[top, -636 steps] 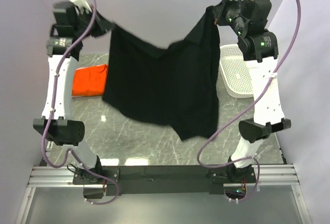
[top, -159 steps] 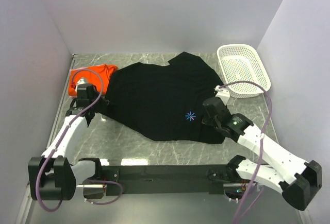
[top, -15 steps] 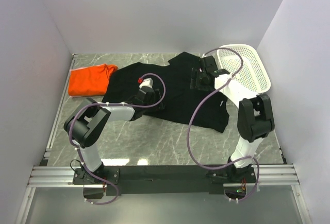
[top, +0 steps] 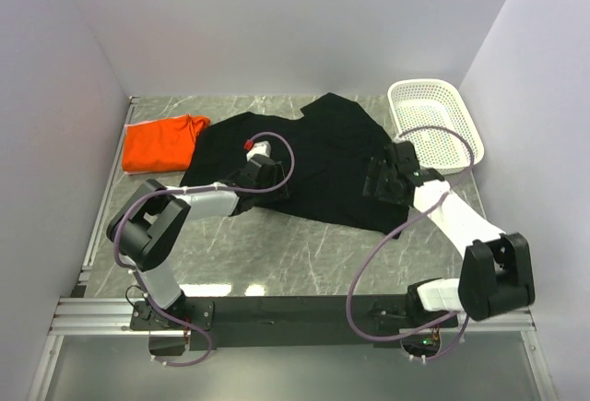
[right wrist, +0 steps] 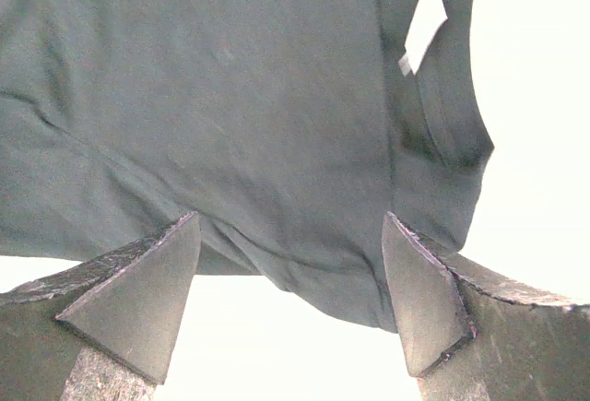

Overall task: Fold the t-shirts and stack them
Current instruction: Fold the tshirt

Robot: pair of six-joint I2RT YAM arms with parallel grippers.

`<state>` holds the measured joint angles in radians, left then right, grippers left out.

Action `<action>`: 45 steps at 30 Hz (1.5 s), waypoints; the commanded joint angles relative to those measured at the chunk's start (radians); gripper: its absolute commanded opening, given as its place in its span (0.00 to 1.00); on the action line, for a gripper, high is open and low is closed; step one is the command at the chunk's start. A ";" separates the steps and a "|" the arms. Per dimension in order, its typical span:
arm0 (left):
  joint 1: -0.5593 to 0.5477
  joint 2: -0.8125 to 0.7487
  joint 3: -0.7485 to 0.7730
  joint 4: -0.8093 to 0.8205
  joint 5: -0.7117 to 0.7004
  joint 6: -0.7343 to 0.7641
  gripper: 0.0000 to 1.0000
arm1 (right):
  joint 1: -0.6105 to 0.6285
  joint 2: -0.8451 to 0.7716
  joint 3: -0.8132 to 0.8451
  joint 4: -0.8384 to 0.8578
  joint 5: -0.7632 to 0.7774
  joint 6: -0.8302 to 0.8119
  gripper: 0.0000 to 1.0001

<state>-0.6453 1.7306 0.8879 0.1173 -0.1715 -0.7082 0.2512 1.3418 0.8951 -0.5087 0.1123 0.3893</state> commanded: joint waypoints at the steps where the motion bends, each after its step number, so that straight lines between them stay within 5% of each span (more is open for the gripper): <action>1: -0.004 -0.051 -0.004 -0.016 -0.037 0.032 0.72 | -0.010 -0.085 -0.065 -0.014 -0.003 0.055 0.86; 12: -0.004 -0.048 -0.029 0.007 -0.026 0.050 0.72 | -0.066 -0.142 -0.154 -0.143 0.113 0.151 0.88; 21: 0.012 -0.074 -0.041 0.007 -0.014 0.049 0.73 | -0.081 -0.076 -0.197 -0.097 0.032 0.183 0.82; 38: 0.062 -0.049 -0.058 0.018 0.016 0.044 0.73 | -0.086 -0.079 -0.190 -0.145 0.070 0.206 0.00; 45: 0.091 -0.019 -0.055 0.005 0.023 0.042 0.73 | -0.086 -0.084 -0.116 -0.217 0.167 0.186 0.00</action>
<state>-0.5716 1.6985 0.8379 0.1257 -0.1471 -0.6735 0.1738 1.2743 0.7212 -0.6746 0.1951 0.5858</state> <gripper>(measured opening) 0.726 0.017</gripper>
